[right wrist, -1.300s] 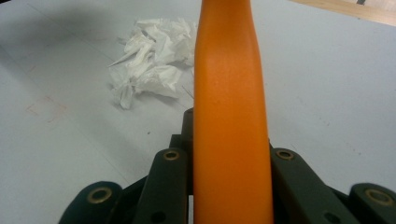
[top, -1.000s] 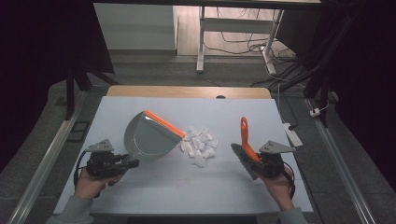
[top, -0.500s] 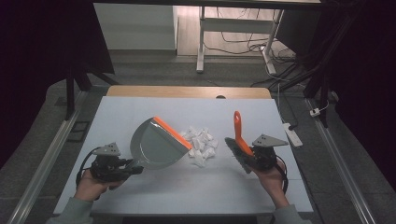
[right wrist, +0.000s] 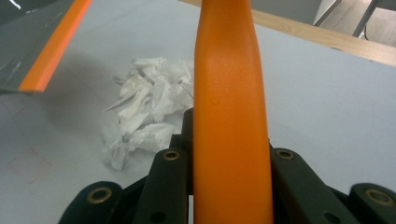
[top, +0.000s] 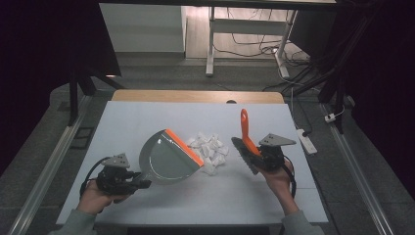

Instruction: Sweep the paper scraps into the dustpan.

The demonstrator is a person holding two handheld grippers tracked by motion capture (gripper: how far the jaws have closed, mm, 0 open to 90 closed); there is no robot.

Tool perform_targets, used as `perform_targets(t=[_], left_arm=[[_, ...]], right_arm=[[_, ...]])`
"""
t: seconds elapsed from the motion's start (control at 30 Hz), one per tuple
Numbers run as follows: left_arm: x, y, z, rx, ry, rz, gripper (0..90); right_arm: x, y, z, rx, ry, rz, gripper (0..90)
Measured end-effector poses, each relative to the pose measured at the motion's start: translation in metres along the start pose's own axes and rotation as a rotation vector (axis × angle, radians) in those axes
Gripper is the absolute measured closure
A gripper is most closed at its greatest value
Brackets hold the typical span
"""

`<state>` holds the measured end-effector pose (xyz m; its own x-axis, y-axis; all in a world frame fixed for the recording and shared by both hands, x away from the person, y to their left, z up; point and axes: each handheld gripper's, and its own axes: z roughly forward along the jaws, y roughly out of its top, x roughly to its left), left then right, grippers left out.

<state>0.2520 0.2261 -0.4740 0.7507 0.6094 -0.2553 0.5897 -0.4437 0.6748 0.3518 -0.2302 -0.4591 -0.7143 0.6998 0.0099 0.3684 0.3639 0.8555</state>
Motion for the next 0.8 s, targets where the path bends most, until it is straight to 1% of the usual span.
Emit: perform_targets(t=[0.13, 0.23, 0.33, 0.5, 0.67, 0.8], left_arm=[[0.001, -0.001, 0.000, 0.006, 0.000, -0.001, 61.8], [0.002, -0.002, 0.000, 0.005, 0.005, -0.011, 61.8], [0.003, -0.003, 0.000, 0.007, 0.010, -0.017, 61.8], [0.004, -0.004, -0.001, 0.020, 0.026, -0.020, 61.8], [0.006, -0.004, -0.001, 0.036, 0.034, -0.013, 61.8], [0.009, -0.006, 0.000, 0.042, 0.033, -0.023, 61.8]], right_arm=[[-0.001, 0.006, 0.003, -0.014, 0.002, -0.002, 76.4], [-0.001, 0.009, 0.006, -0.018, -0.001, -0.007, 76.5], [-0.003, 0.011, 0.009, -0.025, 0.009, 0.005, 76.5], [-0.005, 0.012, 0.017, -0.023, 0.009, 0.018, 76.4], [-0.007, 0.013, 0.022, -0.014, 0.001, 0.020, 76.4], [-0.009, 0.014, 0.025, -0.014, -0.008, 0.028, 76.4]])
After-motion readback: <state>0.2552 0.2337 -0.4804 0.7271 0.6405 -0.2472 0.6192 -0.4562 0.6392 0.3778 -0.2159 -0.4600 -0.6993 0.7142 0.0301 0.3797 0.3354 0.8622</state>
